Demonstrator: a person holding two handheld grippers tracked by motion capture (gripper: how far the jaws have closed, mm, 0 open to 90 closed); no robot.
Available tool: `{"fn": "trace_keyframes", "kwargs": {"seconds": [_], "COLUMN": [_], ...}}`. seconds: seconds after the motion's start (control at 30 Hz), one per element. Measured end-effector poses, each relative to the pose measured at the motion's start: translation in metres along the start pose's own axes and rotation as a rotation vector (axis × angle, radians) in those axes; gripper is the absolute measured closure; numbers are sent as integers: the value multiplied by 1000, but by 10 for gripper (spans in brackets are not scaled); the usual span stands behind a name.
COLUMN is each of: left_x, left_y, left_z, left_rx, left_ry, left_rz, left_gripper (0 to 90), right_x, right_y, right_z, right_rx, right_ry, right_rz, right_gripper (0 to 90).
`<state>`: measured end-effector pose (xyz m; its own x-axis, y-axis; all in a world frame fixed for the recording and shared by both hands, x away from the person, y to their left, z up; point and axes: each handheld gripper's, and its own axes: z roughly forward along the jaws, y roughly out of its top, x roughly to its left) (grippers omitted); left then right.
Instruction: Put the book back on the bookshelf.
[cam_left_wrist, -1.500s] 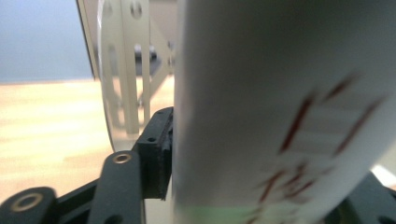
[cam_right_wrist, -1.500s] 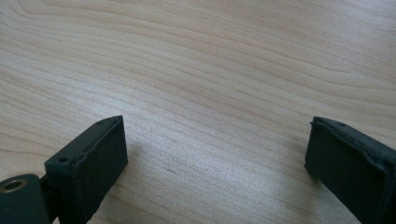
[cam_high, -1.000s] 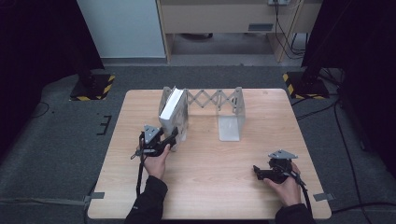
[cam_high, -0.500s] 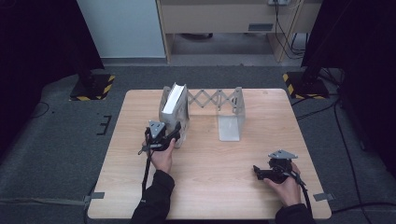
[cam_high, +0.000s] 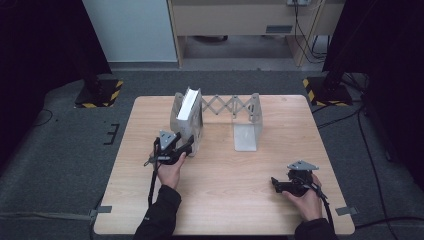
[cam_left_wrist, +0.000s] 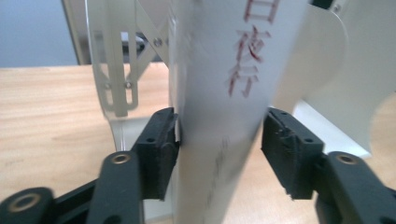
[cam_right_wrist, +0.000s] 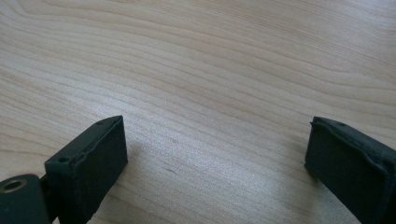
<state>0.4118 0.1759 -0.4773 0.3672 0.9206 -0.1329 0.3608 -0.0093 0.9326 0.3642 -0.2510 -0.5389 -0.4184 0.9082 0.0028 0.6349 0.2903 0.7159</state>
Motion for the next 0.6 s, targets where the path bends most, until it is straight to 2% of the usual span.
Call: {"fn": "trace_keyframes", "kwargs": {"seconds": [0.07,0.1,0.17,0.3,0.43,0.6], "left_x": [1,1,2,1,-1,-5], "left_y": [-3,-3,-3,-3,-2,-1], "left_z": [-4,-4,-4,-2,2,9], "left_rx": [6,7,8,7,7,12], "left_ry": [2,-5,-10,-8,14,16], "left_rz": [12,5,-5,2,13,16], "left_gripper": [507,514,514,508,504,496], "right_x": [0,0,0,0,0,0], "right_y": [0,0,0,0,0,0], "right_z": [0,0,0,0,0,0], "right_rx": [0,0,0,0,0,0], "right_ry": [0,0,0,-1,0,0], "right_rz": [0,0,0,0,0,1], "right_gripper": [60,60,59,60,60,60]}}
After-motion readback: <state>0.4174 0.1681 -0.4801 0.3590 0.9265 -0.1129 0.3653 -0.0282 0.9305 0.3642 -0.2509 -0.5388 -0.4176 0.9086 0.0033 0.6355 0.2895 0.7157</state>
